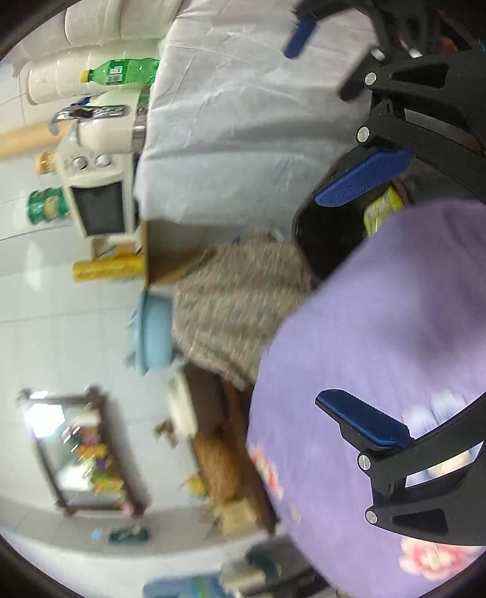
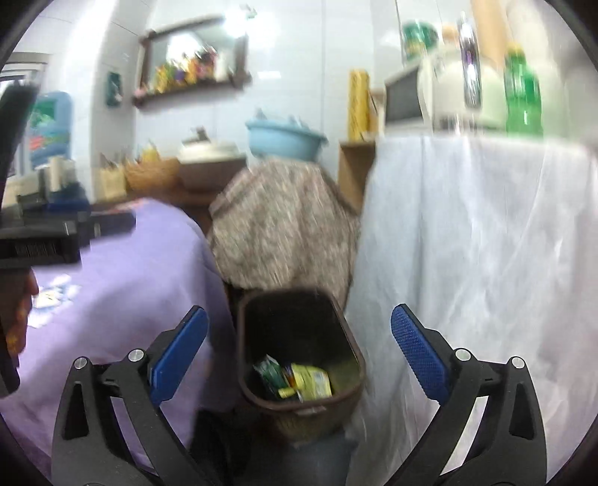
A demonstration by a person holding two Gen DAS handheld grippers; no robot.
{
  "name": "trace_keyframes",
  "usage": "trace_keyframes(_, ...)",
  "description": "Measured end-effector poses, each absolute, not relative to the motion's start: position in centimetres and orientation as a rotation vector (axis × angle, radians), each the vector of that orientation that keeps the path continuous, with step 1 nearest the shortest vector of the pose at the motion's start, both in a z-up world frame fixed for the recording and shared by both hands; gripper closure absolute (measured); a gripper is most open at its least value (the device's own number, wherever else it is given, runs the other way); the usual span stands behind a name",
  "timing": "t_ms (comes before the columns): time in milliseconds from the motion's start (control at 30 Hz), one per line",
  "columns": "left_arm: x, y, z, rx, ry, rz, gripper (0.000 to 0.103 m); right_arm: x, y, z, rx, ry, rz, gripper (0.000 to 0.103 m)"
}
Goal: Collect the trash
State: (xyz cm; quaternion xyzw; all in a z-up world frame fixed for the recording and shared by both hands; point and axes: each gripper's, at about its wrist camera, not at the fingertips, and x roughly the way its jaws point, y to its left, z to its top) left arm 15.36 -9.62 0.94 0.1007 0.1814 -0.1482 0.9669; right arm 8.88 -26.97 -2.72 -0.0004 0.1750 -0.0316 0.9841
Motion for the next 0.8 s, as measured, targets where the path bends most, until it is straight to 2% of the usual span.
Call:
trace_keyframes(100, 12.0, -6.6, 1.5, 0.182, 0.299, -0.224, 0.006, 6.6, -25.1, -1.3, -0.002, 0.285, -0.014, 0.006)
trace_keyframes(400, 3.5, -0.6, -0.2, 0.053, 0.258, -0.065, 0.006, 1.8, -20.3, 0.5, 0.003, 0.174, 0.184, 0.006)
trace_keyframes(800, -2.2, 1.6, 0.0, 0.047, 0.152, 0.077, 0.006, -2.8, -15.8, -0.3, -0.019, 0.185, 0.298, 0.006)
